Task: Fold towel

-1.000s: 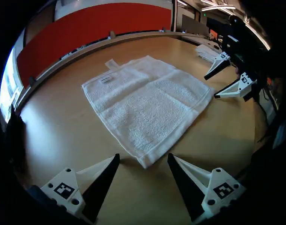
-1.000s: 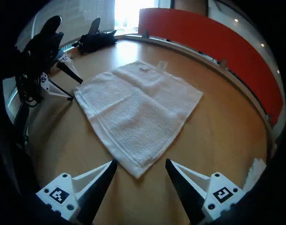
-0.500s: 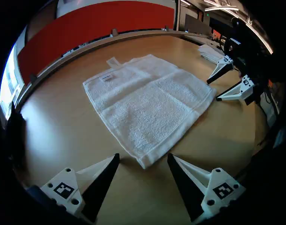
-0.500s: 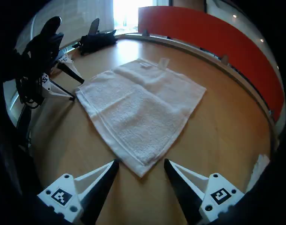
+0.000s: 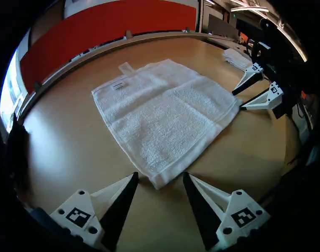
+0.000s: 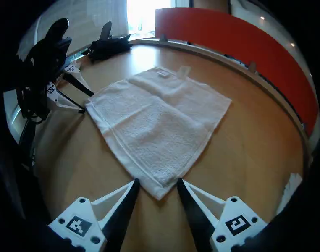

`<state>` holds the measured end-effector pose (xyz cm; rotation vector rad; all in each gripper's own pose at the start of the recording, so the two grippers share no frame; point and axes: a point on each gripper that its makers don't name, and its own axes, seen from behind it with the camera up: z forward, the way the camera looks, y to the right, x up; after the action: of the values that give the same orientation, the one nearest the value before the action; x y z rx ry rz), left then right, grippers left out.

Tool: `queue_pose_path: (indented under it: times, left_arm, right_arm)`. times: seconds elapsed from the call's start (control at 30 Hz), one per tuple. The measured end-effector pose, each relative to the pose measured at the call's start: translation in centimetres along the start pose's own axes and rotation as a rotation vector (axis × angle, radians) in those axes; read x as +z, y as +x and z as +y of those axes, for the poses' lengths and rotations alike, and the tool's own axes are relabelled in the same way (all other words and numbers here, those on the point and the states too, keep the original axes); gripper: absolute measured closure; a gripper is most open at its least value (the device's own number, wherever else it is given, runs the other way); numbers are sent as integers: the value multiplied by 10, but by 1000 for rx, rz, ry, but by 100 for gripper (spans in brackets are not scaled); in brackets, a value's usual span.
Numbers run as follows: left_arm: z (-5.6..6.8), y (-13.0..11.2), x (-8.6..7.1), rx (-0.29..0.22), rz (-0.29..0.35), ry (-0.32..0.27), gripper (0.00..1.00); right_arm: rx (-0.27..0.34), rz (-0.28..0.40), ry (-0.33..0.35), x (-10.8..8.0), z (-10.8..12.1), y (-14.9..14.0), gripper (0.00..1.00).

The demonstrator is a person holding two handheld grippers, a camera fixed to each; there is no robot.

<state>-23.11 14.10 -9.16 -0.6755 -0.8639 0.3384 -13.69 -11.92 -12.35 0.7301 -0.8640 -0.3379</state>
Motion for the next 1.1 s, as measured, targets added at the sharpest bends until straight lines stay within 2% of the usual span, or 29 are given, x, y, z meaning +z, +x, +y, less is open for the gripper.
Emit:
queue_pose_path:
  times: [0.2, 0.5, 0.67, 0.77, 1.0, 1.1]
  left_arm:
    - [2, 1, 0, -7, -9, 2, 34]
    - [0, 2, 0, -28, -17, 12, 48]
    - [1, 2, 0, -27, -25, 14, 58]
    - [0, 2, 0, -33, -26, 19, 68]
    - [0, 3, 0, -70, -24, 29, 83]
    - [1, 4, -1, -89, -22, 23, 84]
  right_arm:
    - [0, 0, 0, 0, 0, 0, 47]
    - [-2, -1, 2, 0, -2, 2, 52]
    - [-2, -1, 5, 0, -3, 2, 66]
    - [-5, -1, 7, 1, -4, 3, 74]
    - [0, -2, 13, 1, -7, 3, 84]
    - [8, 4, 12, 1, -7, 5, 85]
